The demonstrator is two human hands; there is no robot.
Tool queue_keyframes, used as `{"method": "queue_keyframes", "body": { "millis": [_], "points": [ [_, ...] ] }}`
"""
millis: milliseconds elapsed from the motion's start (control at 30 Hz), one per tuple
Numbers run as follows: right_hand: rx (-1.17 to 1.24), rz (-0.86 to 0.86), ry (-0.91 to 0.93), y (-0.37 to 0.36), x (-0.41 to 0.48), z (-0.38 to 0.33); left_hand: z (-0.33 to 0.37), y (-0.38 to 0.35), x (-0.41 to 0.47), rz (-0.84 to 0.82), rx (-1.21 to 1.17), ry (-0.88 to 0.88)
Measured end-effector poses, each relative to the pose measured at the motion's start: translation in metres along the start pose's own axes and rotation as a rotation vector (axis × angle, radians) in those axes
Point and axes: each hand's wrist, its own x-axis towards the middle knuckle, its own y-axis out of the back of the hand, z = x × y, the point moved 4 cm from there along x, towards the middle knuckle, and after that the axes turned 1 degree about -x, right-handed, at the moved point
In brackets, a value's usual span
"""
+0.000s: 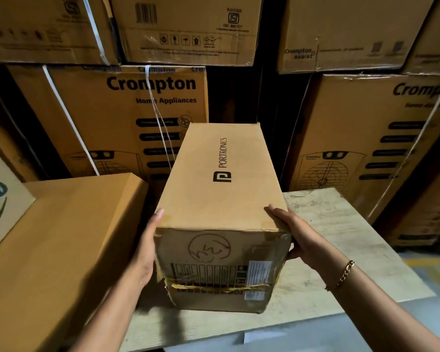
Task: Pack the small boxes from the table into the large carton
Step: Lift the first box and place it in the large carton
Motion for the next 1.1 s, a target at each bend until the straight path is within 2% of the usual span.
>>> {"method": "queue_keyframes", "body": {
  "millis": [200, 333, 467, 533, 633, 867, 1000, 1100],
  "points": [
    [0.172, 0.058, -0.040, 0.034, 0.000, 0.018, 0.029, -0.038, -0.010, -0.115, 0.102, -0.123],
    [0.306, 0.117, -0.065, 0.074, 0.008, 0.041, 0.060, -0.091, -0.025, -0.204, 0.365, -0.324],
    [0.168, 0.212, -0.085, 0.124, 0.014, 0.059, 0.067, -0.166, -0.040, -0.288, 0.745, -0.483],
    [0.082, 0.265, -0.117, 0.150, 0.019, 0.075, 0.060, -0.208, -0.045, -0.320, 0.941, -0.618],
    [0.046, 0.248, -0.183, 0.186, 0.022, 0.108, 0.042, -0.256, -0.046, -0.403, 1.098, -0.769],
    [0.118, 0.014, -0.276, 0.222, 0.034, 0.166, -0.031, -0.313, -0.037, -0.391, 1.326, -0.642],
    [0.222, -0.160, -0.192, 0.235, 0.040, 0.148, -0.077, -0.362, -0.052, -0.489, 1.539, -0.631],
    [0.165, -0.156, -0.134, 0.248, 0.043, 0.132, -0.101, -0.375, -0.055, -0.526, 1.647, -0.619]
  ]
}}
